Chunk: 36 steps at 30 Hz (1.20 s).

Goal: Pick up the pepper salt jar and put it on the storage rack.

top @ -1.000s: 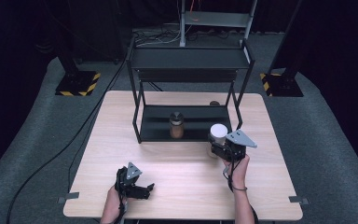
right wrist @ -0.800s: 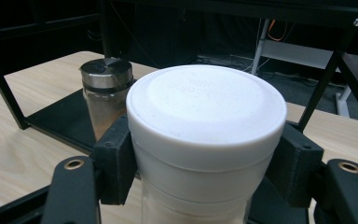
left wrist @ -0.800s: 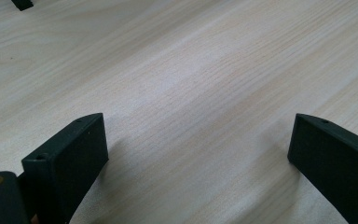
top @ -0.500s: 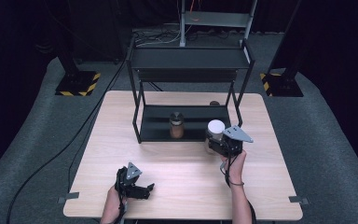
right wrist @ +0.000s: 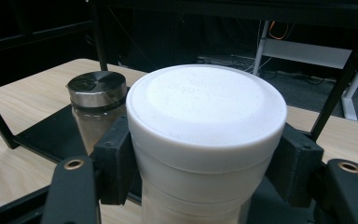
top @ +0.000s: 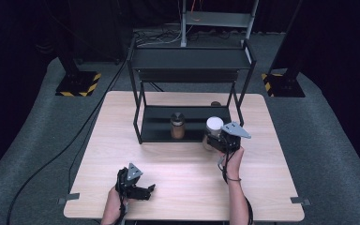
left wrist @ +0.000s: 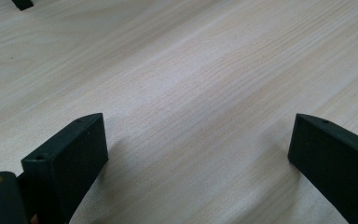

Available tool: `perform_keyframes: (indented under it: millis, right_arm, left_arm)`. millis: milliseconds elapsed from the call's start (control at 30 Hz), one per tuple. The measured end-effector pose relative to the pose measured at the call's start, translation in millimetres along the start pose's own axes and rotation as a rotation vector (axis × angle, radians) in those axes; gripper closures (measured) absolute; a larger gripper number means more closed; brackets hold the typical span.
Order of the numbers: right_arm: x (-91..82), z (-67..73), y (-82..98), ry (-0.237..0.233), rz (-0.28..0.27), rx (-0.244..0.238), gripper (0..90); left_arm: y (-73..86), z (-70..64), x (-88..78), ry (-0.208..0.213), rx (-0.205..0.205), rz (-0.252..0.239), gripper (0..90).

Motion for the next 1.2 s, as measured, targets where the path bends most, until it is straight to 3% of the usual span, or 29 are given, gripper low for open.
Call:
perform_keyframes:
  millis: [1200]
  right_arm:
    - [38.9, -9.1, -15.8, -0.019, 0.024, 0.005, 33.3]
  left_arm:
    - [0.0, 0.0, 0.2, -0.001, -0.003, 0.000, 3.8]
Point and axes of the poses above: each handheld gripper's, and its own axes: x roughly forward along the jaws, y roughly out of its underside, z roughly to its left, the point moved 10 cm from there along x, roughly forward along the jaws, and after that the axes turned 9 degrees about -x, right-handed, at the moved point
